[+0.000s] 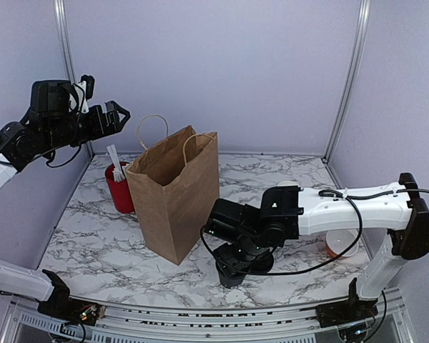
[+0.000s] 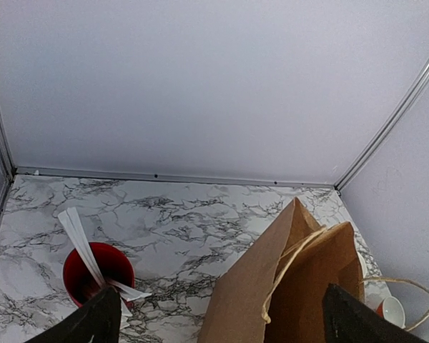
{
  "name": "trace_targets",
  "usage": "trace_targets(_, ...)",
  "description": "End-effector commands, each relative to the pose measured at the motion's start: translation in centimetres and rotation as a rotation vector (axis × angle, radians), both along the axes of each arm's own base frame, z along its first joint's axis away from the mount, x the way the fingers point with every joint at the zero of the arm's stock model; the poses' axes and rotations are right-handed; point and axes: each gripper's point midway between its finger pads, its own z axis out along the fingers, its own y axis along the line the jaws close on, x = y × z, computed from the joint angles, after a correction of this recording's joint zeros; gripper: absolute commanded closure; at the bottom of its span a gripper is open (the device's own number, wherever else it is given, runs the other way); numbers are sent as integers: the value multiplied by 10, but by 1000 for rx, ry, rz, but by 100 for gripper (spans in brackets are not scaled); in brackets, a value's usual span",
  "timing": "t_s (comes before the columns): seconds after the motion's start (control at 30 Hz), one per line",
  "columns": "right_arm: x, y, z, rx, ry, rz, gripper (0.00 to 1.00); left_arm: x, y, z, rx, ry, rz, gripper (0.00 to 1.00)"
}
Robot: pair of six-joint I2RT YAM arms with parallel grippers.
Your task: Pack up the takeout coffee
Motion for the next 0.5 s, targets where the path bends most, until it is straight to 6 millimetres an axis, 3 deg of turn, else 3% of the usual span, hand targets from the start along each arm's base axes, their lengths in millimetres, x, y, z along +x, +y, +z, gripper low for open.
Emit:
trace_targets(0.0, 4, -6, 11, -7, -30, -16, 34, 5, -11, 8, -14, -11, -49, 1)
trace_targets(0.33, 33, -5, 54, 186, -100, -59, 35, 6, -26, 5, 19, 9, -132, 4)
trace_targets(0.47, 50, -10, 73, 243, -143, -70, 35, 9, -36, 3, 58, 26, -184, 12)
